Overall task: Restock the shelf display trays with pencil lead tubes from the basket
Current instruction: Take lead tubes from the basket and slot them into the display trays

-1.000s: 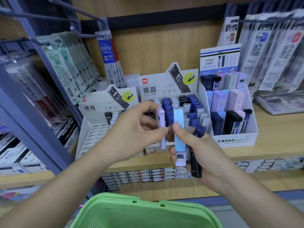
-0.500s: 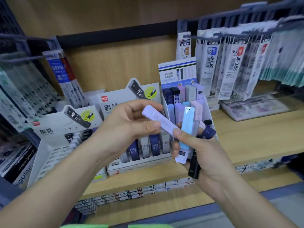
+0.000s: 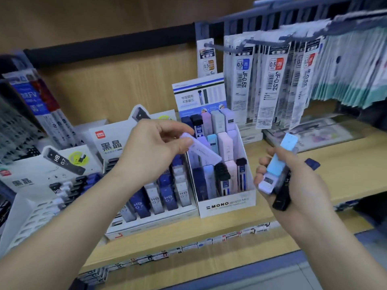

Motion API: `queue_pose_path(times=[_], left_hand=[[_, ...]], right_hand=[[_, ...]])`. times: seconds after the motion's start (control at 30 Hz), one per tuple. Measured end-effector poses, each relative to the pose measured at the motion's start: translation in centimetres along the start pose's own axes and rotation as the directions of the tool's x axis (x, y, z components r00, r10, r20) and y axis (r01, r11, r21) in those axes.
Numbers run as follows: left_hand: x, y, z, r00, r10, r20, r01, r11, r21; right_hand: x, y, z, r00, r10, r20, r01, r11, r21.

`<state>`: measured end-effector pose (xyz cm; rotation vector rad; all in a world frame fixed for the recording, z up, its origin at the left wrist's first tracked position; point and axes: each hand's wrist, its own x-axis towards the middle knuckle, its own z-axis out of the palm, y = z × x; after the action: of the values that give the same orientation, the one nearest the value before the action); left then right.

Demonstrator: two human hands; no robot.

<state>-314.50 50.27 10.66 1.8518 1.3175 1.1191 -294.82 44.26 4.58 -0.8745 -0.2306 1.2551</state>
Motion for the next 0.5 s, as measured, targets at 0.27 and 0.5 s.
queue_pose_path(times=[0.27,0.5], left_hand=[[4.2,1.9,2.9,0.994,0.1,0.054,-0.104,0.991,0.079],[6.4,2.8,5.3,0.961,0.238,0.14,-0.273,0.896,0.35]], right_hand=[[1.6,-0.1,-1.1,0.998,0.06,-0.014,-0.058,0.992,0.115],[2.4,0.0,-1.7,0.998,0.026,-0.053,-0.019,0.993,0.116]])
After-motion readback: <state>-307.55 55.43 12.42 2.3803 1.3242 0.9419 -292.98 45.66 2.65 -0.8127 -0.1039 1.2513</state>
